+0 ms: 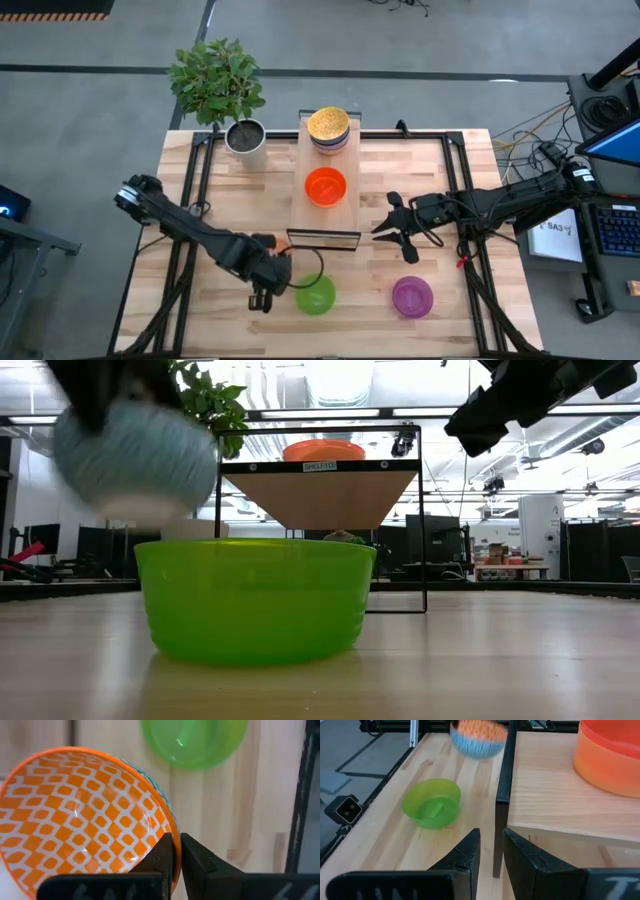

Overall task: Place and stack bowls onto a shelf
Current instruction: Stack the orange patterned bowl on top of the yellow patterned bowl on the shelf

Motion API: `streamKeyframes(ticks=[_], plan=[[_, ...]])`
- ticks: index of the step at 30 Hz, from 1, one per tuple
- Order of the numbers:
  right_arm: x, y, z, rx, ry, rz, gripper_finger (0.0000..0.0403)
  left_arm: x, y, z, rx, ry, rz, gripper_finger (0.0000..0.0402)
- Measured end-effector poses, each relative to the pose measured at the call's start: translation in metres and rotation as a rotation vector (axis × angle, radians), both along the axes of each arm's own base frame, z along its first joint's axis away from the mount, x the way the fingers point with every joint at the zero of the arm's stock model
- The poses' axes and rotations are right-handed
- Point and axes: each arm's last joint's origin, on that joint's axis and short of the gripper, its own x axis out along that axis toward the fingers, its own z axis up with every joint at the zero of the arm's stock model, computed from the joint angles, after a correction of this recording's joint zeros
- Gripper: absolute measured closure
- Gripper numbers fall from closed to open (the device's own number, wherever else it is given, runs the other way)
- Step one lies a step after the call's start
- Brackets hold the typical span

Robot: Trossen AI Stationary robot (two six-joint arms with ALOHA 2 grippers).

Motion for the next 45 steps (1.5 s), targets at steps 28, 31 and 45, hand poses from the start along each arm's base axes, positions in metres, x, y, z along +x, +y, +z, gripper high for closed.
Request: streamKeyframes(ticks=[28,31,45], plan=[[-0.001,0.002,0.0,-0.017,-0.008,0.092,0.033,0.02,0.178,0.194,0.521,-0.439,-0.127,0.0399],[-0.001,0.002,0.0,-0.022,-0.009,0.094,0.033,0.028,0.219,0.193,0.522,-0.48,-0.093,0.0397],[-0.001,0.002,0.0,-0.028,-0.01,0.097,0.033,0.061,0.328,0.139,0.372,-0.455,-0.082,0.0399]])
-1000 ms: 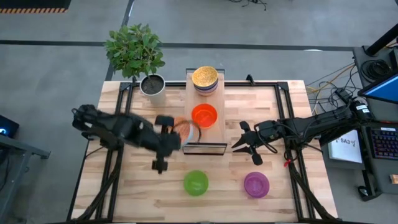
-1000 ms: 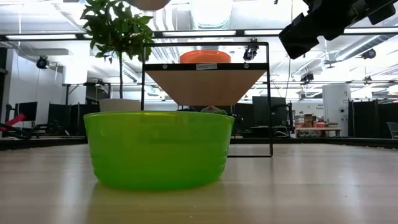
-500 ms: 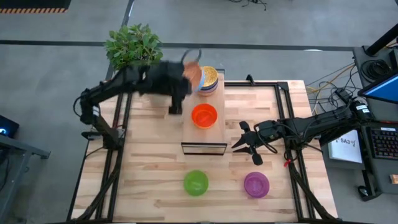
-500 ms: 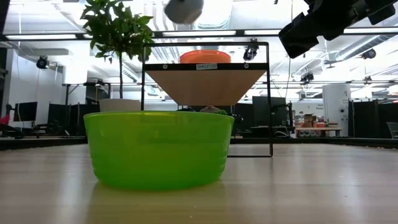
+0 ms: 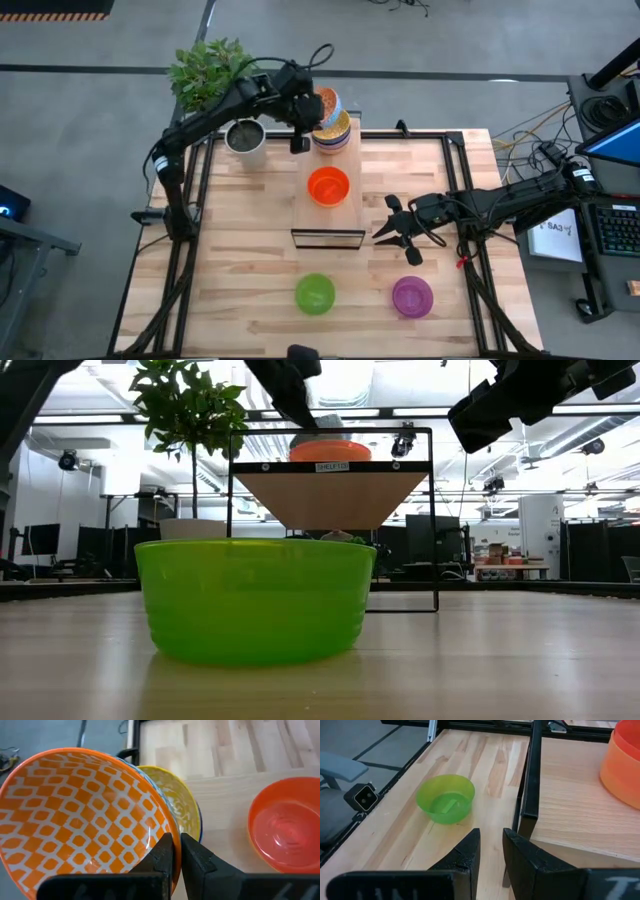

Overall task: Place and stack bowls onto a shelf
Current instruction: Stack the orange patterned bowl on top of the yellow patterned bowl on the shelf

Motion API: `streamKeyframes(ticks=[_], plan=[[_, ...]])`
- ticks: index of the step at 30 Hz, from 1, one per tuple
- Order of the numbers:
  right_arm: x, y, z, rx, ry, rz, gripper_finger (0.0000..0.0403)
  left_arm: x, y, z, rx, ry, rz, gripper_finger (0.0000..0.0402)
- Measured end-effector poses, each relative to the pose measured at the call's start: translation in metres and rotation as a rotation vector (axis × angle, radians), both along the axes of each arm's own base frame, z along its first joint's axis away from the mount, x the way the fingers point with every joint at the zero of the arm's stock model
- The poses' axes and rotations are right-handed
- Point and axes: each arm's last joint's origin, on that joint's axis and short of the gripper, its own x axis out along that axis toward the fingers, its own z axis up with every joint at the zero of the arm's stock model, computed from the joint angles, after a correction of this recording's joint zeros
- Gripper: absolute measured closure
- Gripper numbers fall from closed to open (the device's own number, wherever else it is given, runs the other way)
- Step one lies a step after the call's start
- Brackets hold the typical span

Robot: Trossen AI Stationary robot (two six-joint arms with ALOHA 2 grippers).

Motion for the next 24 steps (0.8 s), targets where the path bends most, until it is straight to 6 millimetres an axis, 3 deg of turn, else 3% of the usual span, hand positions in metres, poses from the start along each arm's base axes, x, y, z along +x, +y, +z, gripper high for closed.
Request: streamKeyframes(ticks=[12,24], plan=[[0.0,0.0,0.0,-0.017,-0.007,0.008,0.033,0.012,0.005,-0.02,-0.055,0.056,0.017,0.038],[0.0,0.0,0.001,-0.012,-0.012,0.006,0.033,0.015,-0.003,-0.011,-0.033,0.034,-0.015,0.032]])
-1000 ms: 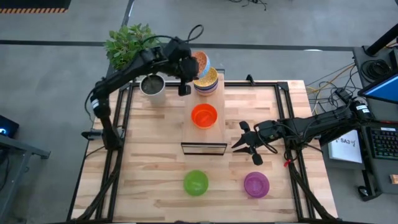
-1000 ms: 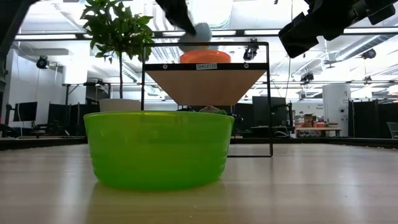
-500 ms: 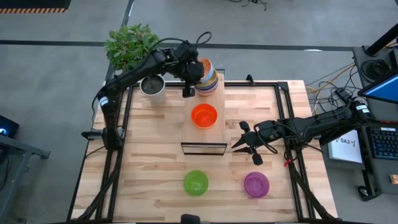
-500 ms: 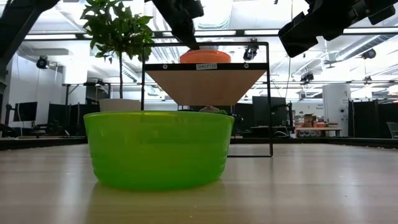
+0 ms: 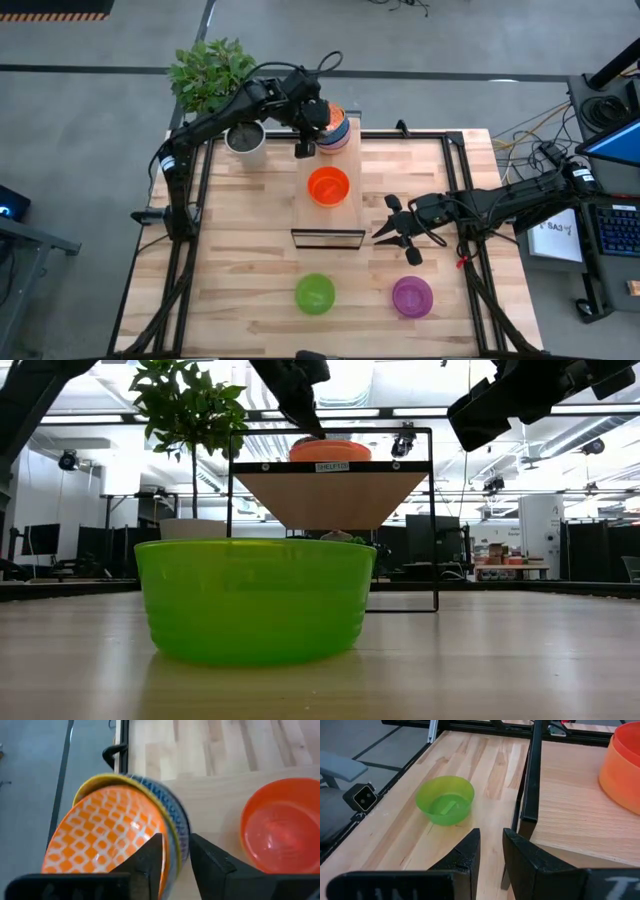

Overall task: Place and stack bowls onto a shelf
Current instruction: Stack the orange patterned bowl on top of the yellow patterned bowl on the shelf

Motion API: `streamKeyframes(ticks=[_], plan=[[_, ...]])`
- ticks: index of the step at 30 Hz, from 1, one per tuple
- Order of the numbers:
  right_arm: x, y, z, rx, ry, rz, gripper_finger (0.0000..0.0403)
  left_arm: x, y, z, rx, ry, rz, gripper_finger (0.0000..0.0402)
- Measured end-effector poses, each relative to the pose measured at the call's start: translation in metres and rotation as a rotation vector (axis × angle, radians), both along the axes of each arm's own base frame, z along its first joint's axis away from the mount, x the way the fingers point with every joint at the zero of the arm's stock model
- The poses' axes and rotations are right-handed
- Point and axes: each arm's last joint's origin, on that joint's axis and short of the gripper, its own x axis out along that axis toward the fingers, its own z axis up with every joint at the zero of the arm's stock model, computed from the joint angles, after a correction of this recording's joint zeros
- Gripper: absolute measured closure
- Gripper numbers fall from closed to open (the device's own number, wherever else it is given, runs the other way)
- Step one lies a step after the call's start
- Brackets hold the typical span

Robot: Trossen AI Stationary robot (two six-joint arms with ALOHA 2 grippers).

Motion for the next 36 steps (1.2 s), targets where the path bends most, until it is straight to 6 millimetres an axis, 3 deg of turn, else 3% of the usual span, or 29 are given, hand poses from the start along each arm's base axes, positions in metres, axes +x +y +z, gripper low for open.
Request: streamKeyframes(ticks=[9,23,36], plan=[[0.0,0.0,0.0,0.0,0.0,-0.008,0.033,0.002,-0.023,0.02,0.017,-0.052,-0.046,0.028],[0.0,0.0,0.001,0.041,0.003,-0.028,0.033,-0.016,-0.038,0.033,-0.038,0.049,-0.042,0.0278],[0.001,0.0,0.003,0.046,-0.023,-0.027,0.033,-0.023,-0.041,0.034,-0.063,0.072,-0.025,0.0278]])
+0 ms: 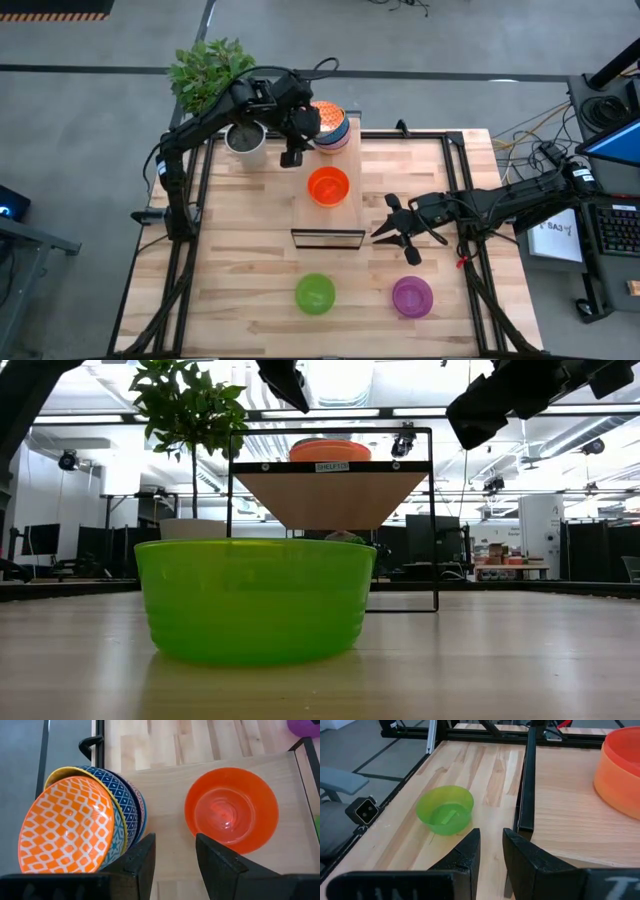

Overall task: Place and stack bowls onto a shelf
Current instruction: Stack the orange patterned bowl on top of the yellow patterned bowl on the shelf

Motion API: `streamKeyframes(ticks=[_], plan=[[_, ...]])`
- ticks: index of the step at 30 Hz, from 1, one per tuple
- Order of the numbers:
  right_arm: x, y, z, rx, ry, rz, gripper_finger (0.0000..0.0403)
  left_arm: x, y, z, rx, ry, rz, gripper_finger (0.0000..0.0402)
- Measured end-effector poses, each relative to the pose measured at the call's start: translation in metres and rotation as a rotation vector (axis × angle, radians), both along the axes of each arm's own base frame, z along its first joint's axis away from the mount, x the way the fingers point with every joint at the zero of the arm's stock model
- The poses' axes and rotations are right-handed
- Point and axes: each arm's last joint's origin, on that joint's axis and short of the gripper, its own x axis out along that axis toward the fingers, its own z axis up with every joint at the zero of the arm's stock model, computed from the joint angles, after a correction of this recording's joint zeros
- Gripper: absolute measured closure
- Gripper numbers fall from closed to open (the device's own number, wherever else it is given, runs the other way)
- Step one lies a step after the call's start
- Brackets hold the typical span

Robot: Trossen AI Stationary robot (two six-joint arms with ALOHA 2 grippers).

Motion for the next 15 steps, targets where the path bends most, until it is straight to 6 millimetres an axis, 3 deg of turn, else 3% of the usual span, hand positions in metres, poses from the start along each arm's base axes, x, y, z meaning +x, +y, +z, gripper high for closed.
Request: streamKeyframes(ticks=[15], plan=[[-0.0003,0.0,-0.0007,-0.001,0.008,0.0,0.033,-0.0033,-0.0016,-0.0033,-0.034,0.043,0.01,0.0278]])
